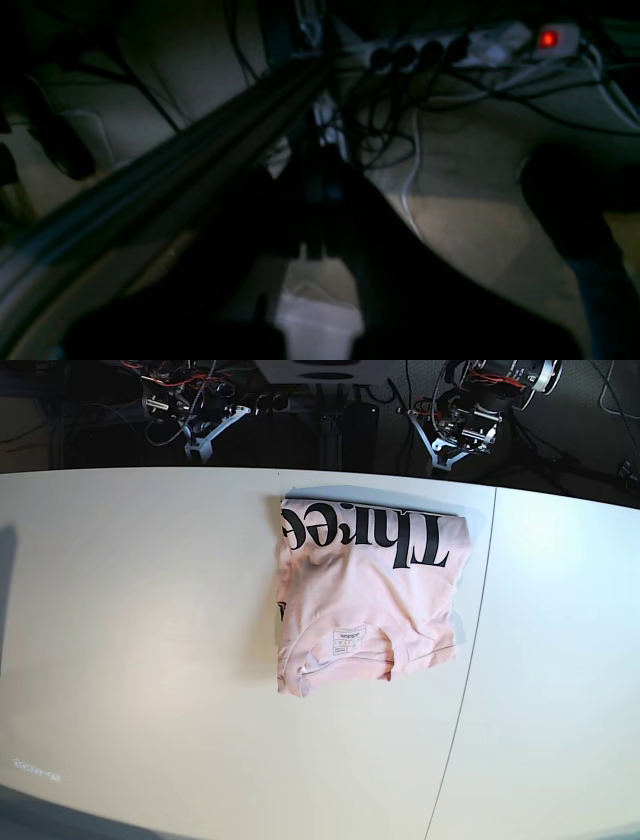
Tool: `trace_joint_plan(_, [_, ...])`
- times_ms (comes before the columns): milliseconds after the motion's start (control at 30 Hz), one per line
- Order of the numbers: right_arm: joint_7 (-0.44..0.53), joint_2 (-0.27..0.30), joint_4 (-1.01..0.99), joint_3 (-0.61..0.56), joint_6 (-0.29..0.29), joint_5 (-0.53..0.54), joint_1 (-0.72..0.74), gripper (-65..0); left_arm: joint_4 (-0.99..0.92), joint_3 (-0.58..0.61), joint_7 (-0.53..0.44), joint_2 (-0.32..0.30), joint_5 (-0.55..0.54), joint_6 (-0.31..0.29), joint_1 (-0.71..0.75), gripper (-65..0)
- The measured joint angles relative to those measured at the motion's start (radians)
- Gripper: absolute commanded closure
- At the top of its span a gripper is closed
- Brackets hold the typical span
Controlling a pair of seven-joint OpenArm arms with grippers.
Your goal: Fold the T-shirt properly
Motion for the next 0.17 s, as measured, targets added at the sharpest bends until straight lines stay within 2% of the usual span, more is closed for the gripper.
trace_joint_plan(167, [0.033,-0.008,0.022,0.000,0.000,0.000,0.000,0.0,0.000,0.000,-0.014,0.013,-0.011,0.000,-0.001,0.0])
